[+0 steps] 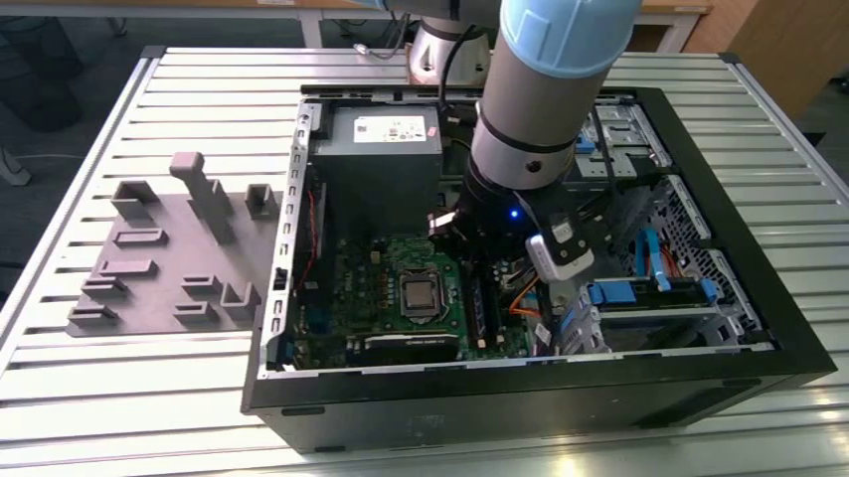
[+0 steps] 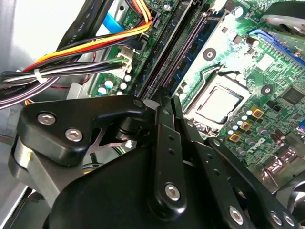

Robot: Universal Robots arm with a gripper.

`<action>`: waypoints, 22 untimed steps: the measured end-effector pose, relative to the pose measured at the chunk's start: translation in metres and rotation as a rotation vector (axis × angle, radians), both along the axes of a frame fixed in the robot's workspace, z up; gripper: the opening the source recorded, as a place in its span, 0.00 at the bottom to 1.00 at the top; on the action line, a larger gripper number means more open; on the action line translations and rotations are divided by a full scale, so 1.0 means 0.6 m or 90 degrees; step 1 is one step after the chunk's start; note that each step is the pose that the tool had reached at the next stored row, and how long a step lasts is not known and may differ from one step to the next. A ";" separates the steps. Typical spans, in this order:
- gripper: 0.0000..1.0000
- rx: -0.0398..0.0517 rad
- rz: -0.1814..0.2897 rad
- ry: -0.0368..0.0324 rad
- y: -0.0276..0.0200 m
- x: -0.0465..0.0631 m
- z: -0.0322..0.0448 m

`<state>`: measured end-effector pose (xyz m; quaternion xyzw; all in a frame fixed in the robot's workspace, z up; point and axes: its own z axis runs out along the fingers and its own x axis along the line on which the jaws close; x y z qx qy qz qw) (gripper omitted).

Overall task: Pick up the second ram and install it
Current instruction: 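Insert the second ram into the second slot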

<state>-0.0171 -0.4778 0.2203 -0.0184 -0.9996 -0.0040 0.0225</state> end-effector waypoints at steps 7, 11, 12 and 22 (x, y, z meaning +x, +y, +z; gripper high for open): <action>0.14 -0.0001 0.000 0.0000 0.0000 0.000 -0.001; 0.14 0.0001 0.000 0.0006 0.0000 0.000 0.000; 0.14 -0.0001 0.000 0.0008 0.0000 0.000 0.001; 0.14 -0.0034 0.000 0.0014 0.0000 0.000 0.002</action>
